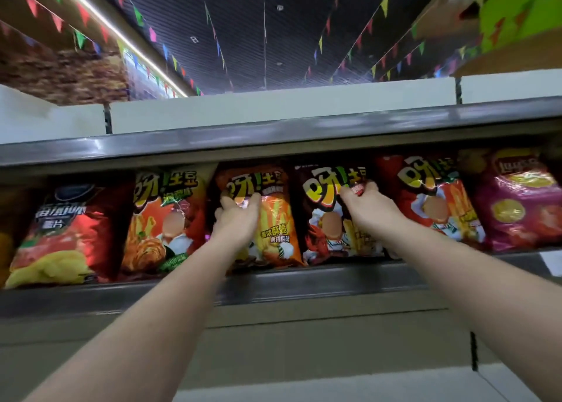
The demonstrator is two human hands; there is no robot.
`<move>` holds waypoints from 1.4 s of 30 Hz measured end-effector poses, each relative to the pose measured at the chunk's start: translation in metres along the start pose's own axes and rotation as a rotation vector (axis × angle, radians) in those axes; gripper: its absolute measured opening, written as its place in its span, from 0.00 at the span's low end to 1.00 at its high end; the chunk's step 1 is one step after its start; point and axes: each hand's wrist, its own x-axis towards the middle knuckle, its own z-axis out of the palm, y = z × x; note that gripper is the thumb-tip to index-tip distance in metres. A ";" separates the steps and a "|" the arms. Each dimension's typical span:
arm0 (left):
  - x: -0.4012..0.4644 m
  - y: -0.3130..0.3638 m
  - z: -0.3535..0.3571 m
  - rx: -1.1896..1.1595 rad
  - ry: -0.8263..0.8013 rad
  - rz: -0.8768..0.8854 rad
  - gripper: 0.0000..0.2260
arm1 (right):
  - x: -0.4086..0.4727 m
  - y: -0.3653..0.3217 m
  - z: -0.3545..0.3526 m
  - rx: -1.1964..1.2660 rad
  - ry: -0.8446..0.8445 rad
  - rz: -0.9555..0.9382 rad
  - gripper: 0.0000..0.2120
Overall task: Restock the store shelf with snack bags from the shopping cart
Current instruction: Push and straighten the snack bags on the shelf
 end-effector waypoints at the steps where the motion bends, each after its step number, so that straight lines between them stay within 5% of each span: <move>1: -0.002 -0.001 -0.003 0.096 0.059 0.053 0.32 | 0.001 0.004 -0.004 -0.096 0.065 -0.034 0.27; 5: -0.012 -0.006 -0.003 0.446 0.292 0.447 0.27 | 0.002 0.013 -0.005 -0.349 0.339 -0.442 0.29; 9: -0.012 0.000 0.009 0.653 0.258 0.640 0.30 | 0.003 0.004 0.006 -0.503 0.250 -0.605 0.32; 14: -0.012 -0.016 0.030 0.881 0.197 0.598 0.33 | 0.013 0.023 0.027 -0.601 0.199 -0.583 0.36; 22: -0.006 -0.013 0.035 0.940 0.146 0.564 0.27 | 0.024 0.025 0.043 -0.559 0.267 -0.570 0.36; 36: -0.009 -0.010 0.032 1.003 0.074 0.512 0.31 | 0.017 0.024 0.034 -0.614 0.153 -0.526 0.44; 42: -0.008 -0.003 0.019 0.875 0.008 0.528 0.31 | 0.008 0.010 0.017 -0.528 0.016 -0.482 0.29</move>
